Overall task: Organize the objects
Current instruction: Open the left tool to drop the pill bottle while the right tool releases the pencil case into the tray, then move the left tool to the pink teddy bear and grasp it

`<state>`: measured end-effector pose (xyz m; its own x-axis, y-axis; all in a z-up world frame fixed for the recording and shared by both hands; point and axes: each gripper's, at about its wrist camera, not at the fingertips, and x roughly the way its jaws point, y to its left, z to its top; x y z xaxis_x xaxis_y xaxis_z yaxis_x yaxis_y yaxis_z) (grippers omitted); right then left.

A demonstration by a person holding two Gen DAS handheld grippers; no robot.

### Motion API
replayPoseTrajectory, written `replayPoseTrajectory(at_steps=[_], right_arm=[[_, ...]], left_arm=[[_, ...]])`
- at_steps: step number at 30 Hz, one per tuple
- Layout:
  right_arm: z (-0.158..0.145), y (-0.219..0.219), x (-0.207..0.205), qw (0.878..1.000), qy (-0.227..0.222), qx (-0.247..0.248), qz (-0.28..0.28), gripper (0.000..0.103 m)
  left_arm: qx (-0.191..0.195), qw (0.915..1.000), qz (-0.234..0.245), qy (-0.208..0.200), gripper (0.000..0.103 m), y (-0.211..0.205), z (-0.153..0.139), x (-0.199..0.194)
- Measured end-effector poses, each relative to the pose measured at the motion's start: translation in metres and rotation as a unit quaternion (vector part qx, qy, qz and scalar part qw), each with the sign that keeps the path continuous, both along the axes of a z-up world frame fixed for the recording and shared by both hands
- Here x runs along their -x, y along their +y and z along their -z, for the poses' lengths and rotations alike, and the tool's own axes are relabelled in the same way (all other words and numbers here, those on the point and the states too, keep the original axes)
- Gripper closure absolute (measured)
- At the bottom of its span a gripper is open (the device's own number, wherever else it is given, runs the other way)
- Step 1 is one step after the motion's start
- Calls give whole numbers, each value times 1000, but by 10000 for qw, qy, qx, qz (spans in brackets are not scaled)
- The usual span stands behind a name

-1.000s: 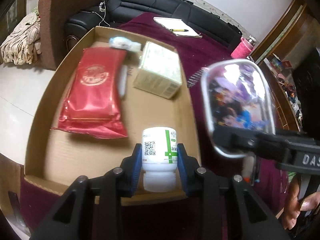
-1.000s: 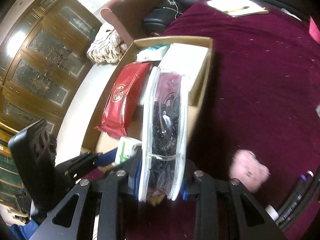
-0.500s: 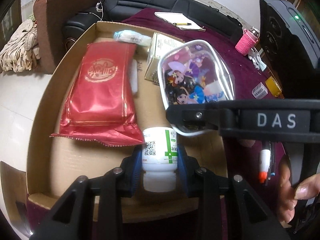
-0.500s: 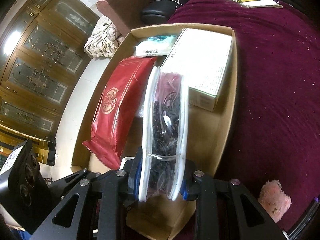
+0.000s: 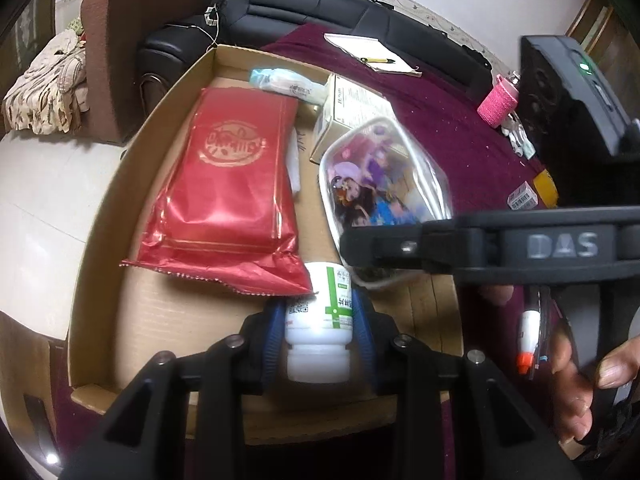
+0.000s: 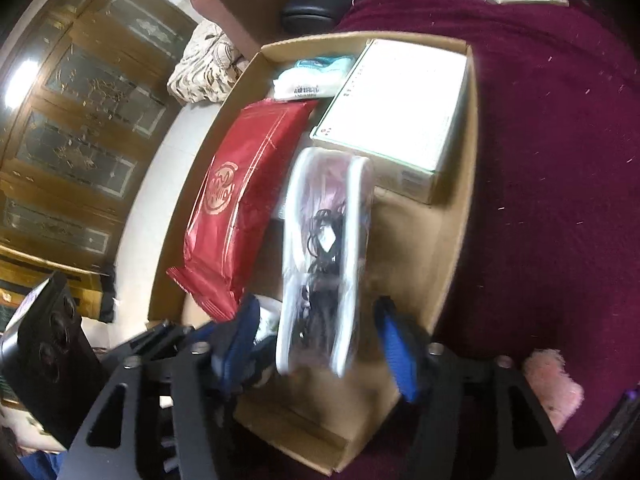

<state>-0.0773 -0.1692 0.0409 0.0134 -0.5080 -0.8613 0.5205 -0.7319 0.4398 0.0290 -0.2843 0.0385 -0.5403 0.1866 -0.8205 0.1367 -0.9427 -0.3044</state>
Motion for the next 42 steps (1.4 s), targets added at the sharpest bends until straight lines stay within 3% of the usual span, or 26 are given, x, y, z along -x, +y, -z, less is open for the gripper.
replayPoseTrajectory(at_steps=[13, 16, 21, 25, 31, 34, 42], right_arm=[[-41, 35, 2, 9952, 549, 335, 741, 37], [-33, 34, 7, 9950, 436, 351, 832, 36], [-7, 33, 7, 9952, -165, 575, 777, 36], [-15, 45, 1, 9936, -165, 724, 848, 36], [-35, 77, -5, 9906, 15, 864, 1060, 35], [-37, 95, -8, 9886, -18, 895, 1215, 35], [-44, 171, -17, 9787, -15, 909, 1843, 31]], left_arm=[[40, 9999, -37, 108, 70, 5, -8, -4], [68, 9999, -38, 140, 70, 6, -10, -7], [88, 9998, -66, 178, 70, 7, -14, -13], [101, 9997, -97, 191, 69, 8, -16, -18], [113, 9996, -119, 222, 68, 12, -21, -19], [133, 9996, -74, 230, 63, 20, -24, -17], [258, 9989, 71, 397, 60, 49, -39, -13]])
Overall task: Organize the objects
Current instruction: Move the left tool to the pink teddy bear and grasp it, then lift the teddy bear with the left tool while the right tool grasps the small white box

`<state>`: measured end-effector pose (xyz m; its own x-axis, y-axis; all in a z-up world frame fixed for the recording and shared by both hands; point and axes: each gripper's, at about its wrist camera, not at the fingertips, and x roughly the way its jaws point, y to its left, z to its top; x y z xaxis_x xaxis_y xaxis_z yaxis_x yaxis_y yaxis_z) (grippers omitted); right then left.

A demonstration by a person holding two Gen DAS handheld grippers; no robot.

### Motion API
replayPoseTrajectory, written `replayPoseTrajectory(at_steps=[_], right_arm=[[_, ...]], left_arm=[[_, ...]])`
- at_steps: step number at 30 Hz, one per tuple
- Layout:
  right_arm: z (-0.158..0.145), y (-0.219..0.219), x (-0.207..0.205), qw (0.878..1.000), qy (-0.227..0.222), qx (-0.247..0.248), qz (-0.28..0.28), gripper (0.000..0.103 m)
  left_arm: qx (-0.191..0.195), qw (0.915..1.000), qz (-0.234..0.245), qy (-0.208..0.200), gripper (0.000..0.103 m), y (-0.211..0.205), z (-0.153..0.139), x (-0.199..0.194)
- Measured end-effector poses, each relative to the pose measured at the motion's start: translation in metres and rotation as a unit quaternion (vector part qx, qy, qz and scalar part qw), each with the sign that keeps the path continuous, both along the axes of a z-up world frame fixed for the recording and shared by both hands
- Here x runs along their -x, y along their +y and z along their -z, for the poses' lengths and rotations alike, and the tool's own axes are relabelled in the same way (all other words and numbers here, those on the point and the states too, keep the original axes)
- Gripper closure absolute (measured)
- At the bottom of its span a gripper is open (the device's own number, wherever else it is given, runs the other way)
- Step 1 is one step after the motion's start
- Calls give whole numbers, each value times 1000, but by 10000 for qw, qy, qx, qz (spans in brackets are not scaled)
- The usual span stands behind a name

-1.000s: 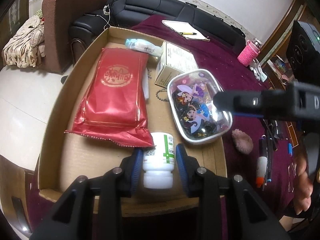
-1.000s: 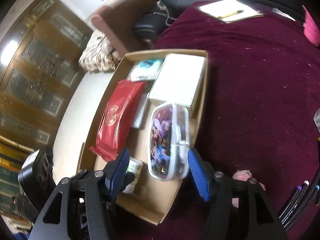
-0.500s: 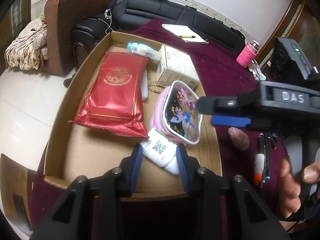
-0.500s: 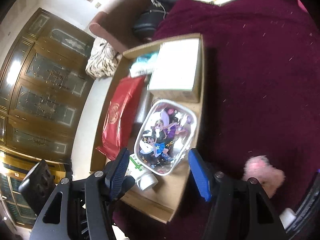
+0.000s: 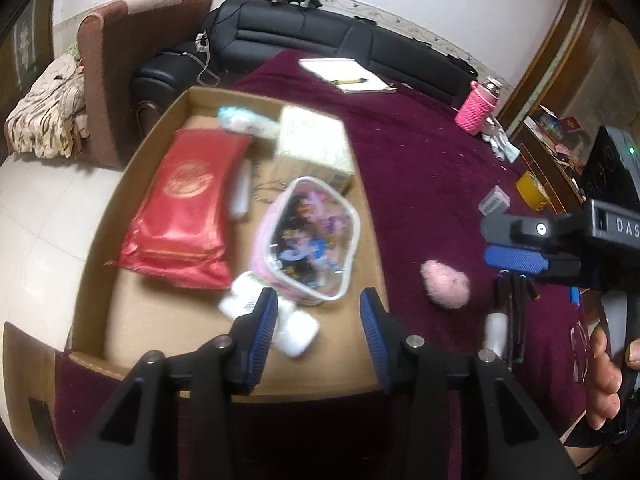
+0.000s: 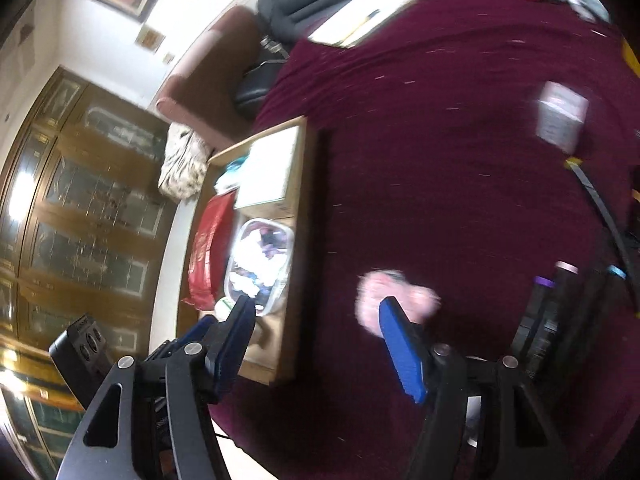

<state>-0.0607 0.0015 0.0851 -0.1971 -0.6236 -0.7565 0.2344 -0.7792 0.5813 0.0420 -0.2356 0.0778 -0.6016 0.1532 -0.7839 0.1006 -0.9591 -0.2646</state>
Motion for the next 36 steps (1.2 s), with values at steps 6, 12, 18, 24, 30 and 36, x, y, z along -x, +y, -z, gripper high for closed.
replayPoseTrajectory(at_steps=[6, 12, 18, 24, 30, 36], right_arm=[[-2, 58, -10, 9990, -45, -25, 453, 30], [3, 109, -25, 9971, -82, -153, 736, 29], [5, 156, -39, 9944, -117, -298, 1003, 28], [4, 186, -43, 9926, -97, -405, 1142, 28], [-3, 193, -26, 9928, 28, -503, 1083, 25], [-21, 165, 20, 9930, 531, -791, 696, 23]], left_arm=[[-154, 9991, 389, -6, 46, 45, -7, 12], [-165, 9966, 775, -247, 37, 93, 8, 37], [72, 9950, 903, -418, 37, 127, 32, 60], [527, 9934, 870, -526, 46, 142, 53, 81], [666, 9934, 828, -428, 58, 152, 59, 75], [548, 9946, 804, -362, 58, 153, 50, 55]])
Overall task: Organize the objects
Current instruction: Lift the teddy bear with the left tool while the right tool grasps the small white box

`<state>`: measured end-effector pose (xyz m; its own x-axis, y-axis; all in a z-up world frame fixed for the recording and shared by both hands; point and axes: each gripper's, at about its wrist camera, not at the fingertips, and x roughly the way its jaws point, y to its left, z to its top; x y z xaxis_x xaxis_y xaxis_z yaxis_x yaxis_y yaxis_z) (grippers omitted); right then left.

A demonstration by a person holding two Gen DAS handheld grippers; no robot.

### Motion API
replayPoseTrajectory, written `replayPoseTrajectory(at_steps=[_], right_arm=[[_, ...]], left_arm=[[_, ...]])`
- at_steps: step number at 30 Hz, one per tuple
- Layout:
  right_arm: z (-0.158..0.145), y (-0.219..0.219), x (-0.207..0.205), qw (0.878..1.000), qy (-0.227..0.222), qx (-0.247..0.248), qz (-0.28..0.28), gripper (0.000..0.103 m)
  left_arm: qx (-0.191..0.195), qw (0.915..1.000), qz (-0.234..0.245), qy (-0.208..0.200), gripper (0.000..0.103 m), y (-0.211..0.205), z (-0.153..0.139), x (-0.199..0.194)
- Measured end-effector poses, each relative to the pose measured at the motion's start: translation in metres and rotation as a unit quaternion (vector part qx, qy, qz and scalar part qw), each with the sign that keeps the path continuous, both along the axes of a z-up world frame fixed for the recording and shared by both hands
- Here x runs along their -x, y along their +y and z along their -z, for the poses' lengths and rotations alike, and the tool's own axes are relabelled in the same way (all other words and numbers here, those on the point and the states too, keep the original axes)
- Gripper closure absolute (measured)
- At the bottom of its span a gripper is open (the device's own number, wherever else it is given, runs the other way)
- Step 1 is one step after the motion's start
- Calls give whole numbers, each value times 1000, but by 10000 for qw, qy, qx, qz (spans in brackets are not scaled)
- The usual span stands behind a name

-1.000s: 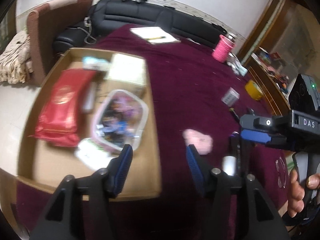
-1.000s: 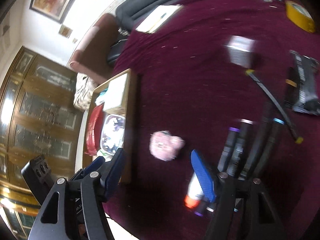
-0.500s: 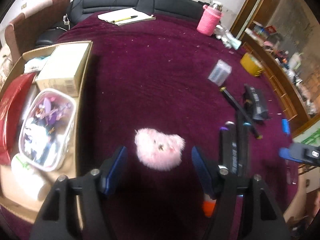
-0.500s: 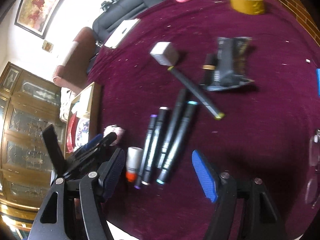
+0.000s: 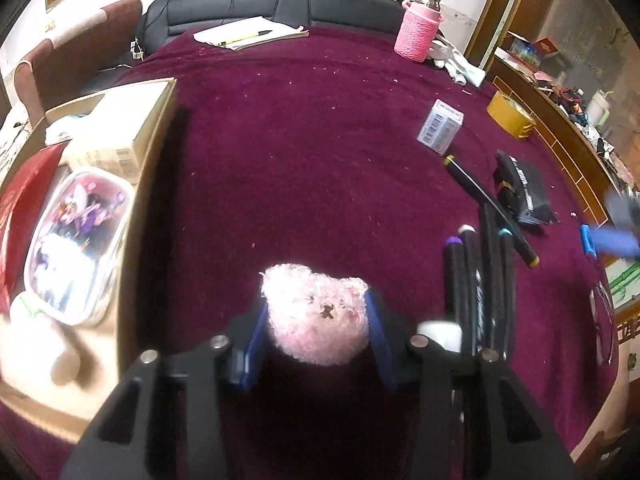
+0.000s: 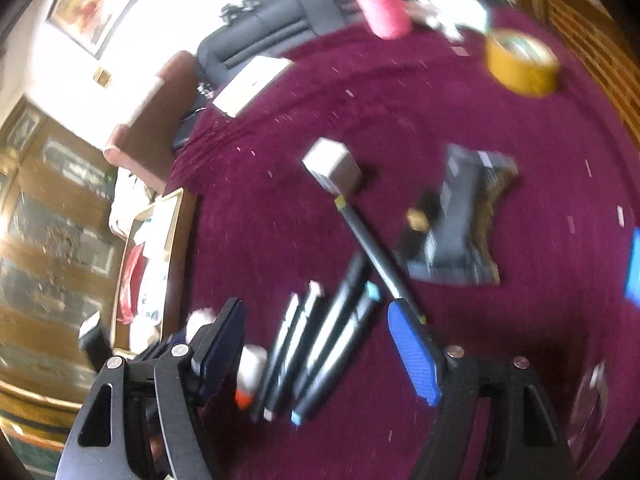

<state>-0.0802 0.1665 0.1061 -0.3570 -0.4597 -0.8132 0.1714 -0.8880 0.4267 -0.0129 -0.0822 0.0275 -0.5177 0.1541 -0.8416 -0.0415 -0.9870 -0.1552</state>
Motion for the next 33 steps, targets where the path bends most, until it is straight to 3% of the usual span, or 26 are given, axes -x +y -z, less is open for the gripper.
replayPoseTrajectory(at_steps=[5, 15, 16, 18, 20, 25, 33], right_arm=[[0, -35, 52, 9941, 410, -852, -536, 20], [52, -66, 127, 9750, 449, -1772, -1264, 21], [58, -65, 133, 9753, 418, -1772, -1254, 24], [65, -61, 140, 9797, 414, -1520, -1237, 50], [69, -59, 141, 9815, 327, -1454, -1203, 62], [61, -49, 119, 9860, 349, -1234, -1065, 63], [31, -40, 59, 9943, 393, -412, -906, 63]], left_arm=[[-76, 9999, -121, 88, 58, -5, -14, -23], [-151, 9996, -179, 124, 58, -1, -28, -61], [-143, 9996, -201, 122, 58, -2, -28, -63], [-154, 9995, -264, 79, 58, -3, -27, -65], [-146, 9993, -329, 58, 58, -4, -26, -66], [-171, 9991, -383, 41, 58, -3, -24, -65], [-286, 9992, -259, 103, 58, 5, -28, -52]])
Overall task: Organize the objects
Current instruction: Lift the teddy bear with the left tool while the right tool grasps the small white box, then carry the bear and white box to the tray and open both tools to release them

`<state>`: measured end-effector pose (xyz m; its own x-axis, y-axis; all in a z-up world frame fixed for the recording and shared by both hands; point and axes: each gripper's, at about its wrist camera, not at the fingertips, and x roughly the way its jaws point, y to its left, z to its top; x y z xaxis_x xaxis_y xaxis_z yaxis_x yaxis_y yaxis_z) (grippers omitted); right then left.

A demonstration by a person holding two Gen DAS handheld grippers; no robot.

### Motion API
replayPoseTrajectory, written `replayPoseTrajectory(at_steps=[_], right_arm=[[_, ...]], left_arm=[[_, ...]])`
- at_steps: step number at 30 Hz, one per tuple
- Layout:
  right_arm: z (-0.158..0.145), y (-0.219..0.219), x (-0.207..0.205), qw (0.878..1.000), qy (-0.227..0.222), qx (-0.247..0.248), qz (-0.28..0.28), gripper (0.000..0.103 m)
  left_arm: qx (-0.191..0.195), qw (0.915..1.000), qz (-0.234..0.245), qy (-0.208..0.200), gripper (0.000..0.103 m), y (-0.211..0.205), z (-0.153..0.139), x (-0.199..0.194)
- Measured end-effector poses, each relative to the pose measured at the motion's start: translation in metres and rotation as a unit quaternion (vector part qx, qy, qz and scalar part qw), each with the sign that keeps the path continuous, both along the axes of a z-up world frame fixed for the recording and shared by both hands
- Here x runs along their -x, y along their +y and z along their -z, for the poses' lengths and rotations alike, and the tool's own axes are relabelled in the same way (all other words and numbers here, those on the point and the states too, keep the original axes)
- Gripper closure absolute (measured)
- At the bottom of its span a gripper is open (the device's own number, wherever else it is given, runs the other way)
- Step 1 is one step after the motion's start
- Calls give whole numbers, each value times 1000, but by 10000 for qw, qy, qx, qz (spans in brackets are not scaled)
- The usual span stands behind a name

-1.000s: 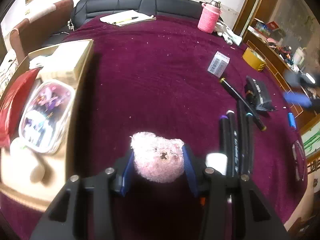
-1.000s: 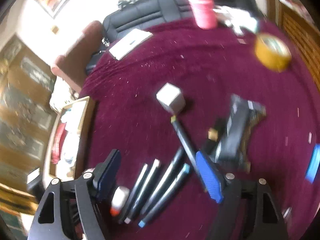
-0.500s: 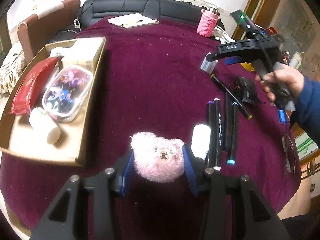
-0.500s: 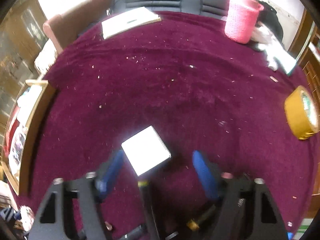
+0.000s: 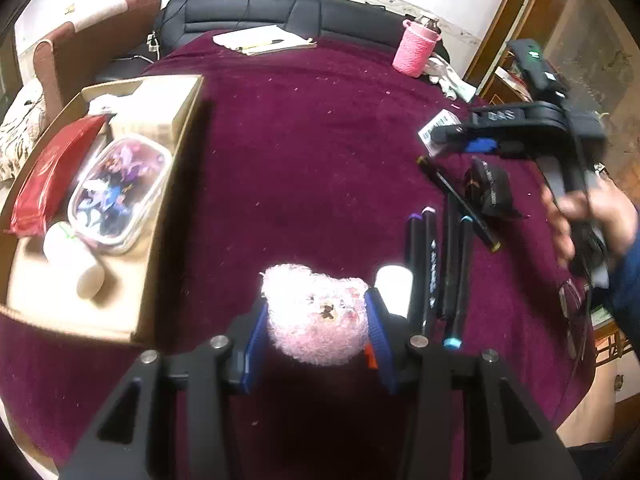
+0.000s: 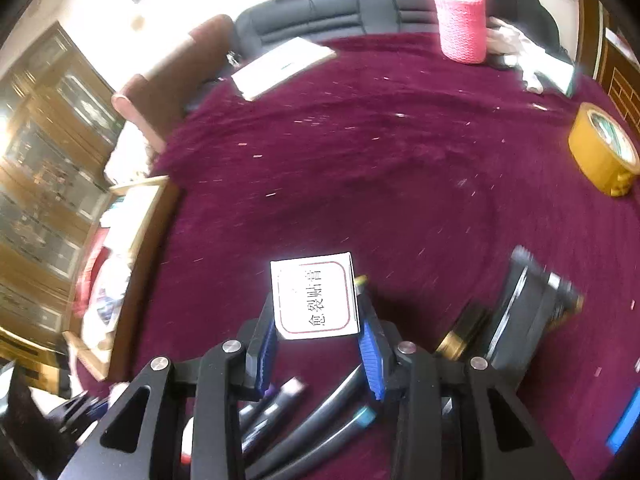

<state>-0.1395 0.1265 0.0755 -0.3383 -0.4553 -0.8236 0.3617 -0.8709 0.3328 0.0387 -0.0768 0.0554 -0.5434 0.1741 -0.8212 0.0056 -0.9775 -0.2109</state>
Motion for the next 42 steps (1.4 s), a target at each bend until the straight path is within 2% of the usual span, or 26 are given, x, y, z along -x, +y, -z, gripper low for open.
replayPoseTrajectory(at_steps=[6, 10, 23, 33, 42], right_arm=[[-10, -5, -50, 9992, -95, 394, -14, 62], [-14, -1, -74, 9987, -129, 485, 78, 62], [-23, -1, -104, 9976, -132, 560, 375, 62], [-27, -55, -111, 9981, -152, 594, 64, 62], [-29, -131, -109, 9964, -156, 672, -497, 62]], left_arm=[[-74, 9997, 196, 106, 58, 6, -7, 9], [-101, 9990, 385, 180, 58, 11, -12, 12], [-156, 9960, 745, 467, 58, 7, -34, 9], [-203, 9961, 629, 589, 58, -30, -44, -2], [-125, 9977, 109, 658, 58, -95, -51, -13]])
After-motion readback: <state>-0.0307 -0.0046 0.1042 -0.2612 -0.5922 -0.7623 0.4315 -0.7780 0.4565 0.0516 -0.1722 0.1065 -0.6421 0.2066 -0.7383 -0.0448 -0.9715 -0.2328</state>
